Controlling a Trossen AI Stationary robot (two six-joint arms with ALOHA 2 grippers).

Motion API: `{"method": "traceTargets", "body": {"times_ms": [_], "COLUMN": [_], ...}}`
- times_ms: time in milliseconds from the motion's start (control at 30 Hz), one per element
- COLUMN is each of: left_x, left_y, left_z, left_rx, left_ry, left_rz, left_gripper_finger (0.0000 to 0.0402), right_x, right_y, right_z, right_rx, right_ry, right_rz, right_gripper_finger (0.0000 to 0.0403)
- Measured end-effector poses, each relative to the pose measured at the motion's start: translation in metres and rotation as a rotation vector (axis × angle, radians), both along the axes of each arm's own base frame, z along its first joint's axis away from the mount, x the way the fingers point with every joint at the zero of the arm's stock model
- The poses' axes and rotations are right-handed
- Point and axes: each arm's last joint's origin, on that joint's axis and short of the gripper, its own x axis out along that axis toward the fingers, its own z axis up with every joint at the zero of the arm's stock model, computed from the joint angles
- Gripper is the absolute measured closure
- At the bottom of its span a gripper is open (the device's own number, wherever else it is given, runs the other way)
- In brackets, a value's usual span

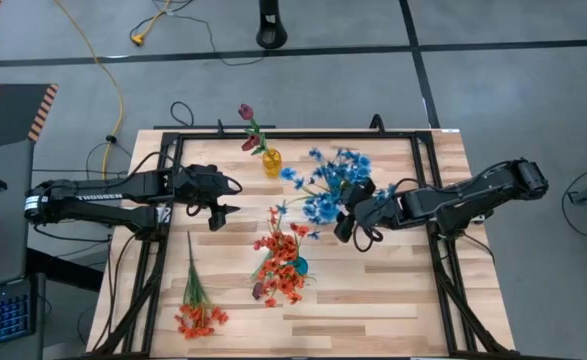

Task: Sort flowers into vase by color
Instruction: Put the blue flowers into the transparent vase

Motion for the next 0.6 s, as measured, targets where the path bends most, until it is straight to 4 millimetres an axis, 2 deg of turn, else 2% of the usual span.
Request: {"method": "traceTargets", "body": {"times_ms": [367,600], "left_x": [0.000,0.000], "left_y": [0.000,0.000], "left_z": [0.000,0.000], "left_rx": [0.000,0.000], "left_ry": [0.000,0.000], "left_rz": [0.000,0.000], "left_gripper_finger": [0.0174,0.0174], "right_x": [-0.001,0.001], "right_y": [-0.015,-0.017], "right_z": [-0.001,0.000], "right_rx": [-0.021,0.003], "right_ry": [0.027,0.015], "right_rz": [-0.073,-0.060], "right_gripper_finger": [0.0168,0.0167]}}
